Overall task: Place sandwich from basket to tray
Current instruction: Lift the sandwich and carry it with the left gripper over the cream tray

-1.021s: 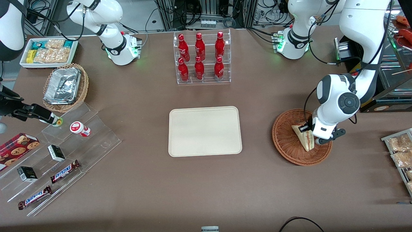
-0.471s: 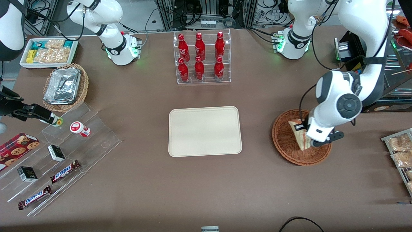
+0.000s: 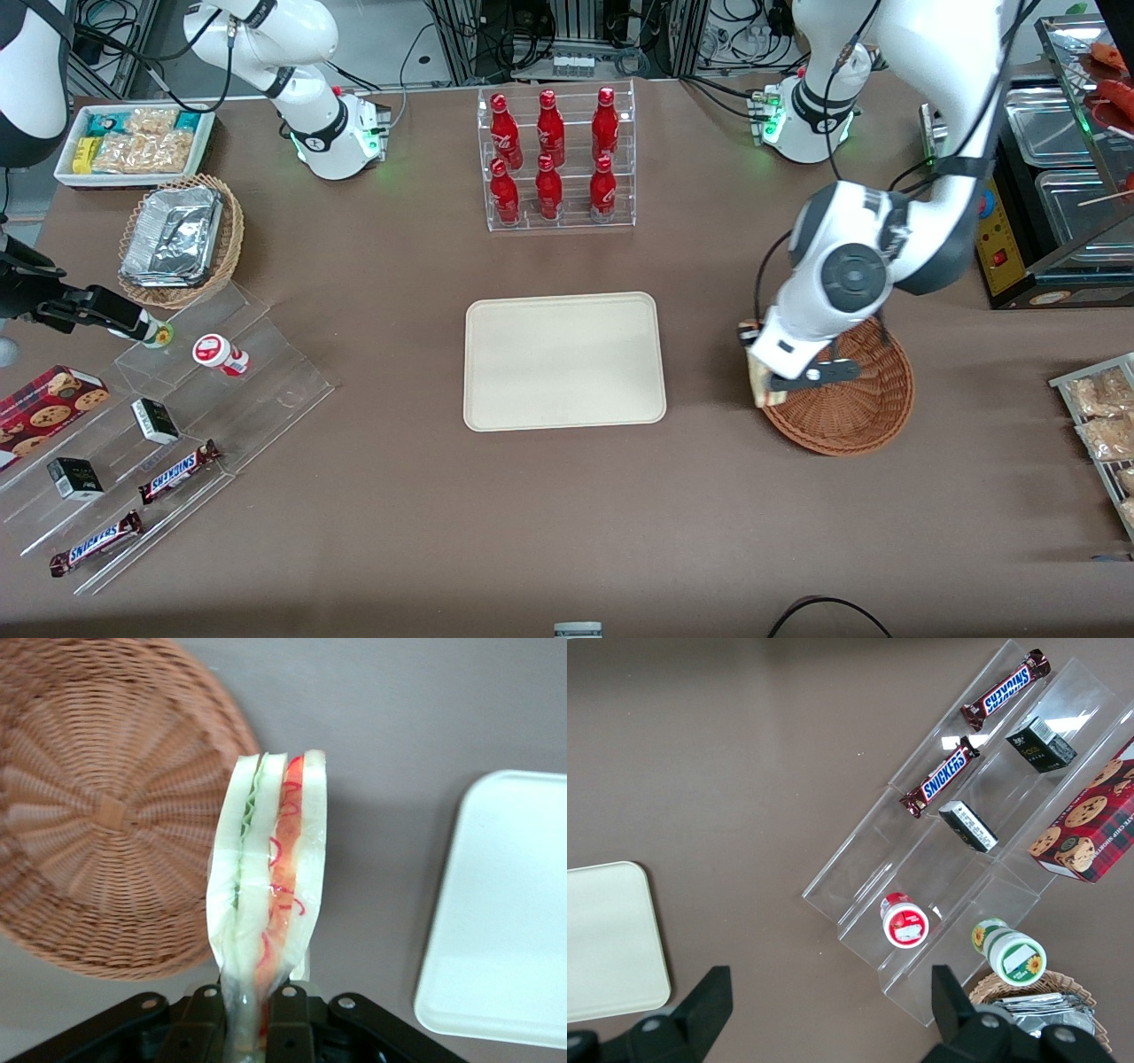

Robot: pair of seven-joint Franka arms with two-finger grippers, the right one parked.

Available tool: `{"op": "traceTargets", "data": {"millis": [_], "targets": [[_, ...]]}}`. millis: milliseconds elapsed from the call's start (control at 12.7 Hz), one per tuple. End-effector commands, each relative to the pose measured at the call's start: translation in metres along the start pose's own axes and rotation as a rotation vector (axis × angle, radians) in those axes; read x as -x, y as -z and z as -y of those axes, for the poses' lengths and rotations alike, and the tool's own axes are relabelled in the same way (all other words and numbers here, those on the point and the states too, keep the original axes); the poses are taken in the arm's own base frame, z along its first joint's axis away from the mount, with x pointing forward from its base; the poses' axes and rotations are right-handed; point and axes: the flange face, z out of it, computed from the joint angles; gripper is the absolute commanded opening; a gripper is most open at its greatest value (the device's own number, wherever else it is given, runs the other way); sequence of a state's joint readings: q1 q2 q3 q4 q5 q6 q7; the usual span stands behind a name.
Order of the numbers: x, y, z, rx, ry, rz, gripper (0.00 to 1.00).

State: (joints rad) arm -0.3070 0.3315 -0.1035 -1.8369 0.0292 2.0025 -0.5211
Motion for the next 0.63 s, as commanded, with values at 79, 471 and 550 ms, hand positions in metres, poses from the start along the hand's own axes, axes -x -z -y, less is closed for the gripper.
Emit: {"op": "traceTargets", "data": {"millis": [79,471,550], "targets": [[-0.002,-0.012,-0.080,0.025,-0.075,0.010,0.00],[0.015,-0.032,-0.191,0.060,-0.028,-0.009,0.00],[0.016,-0.037,-0.211,0.072,-0.012,-0.018,0.00]]}}
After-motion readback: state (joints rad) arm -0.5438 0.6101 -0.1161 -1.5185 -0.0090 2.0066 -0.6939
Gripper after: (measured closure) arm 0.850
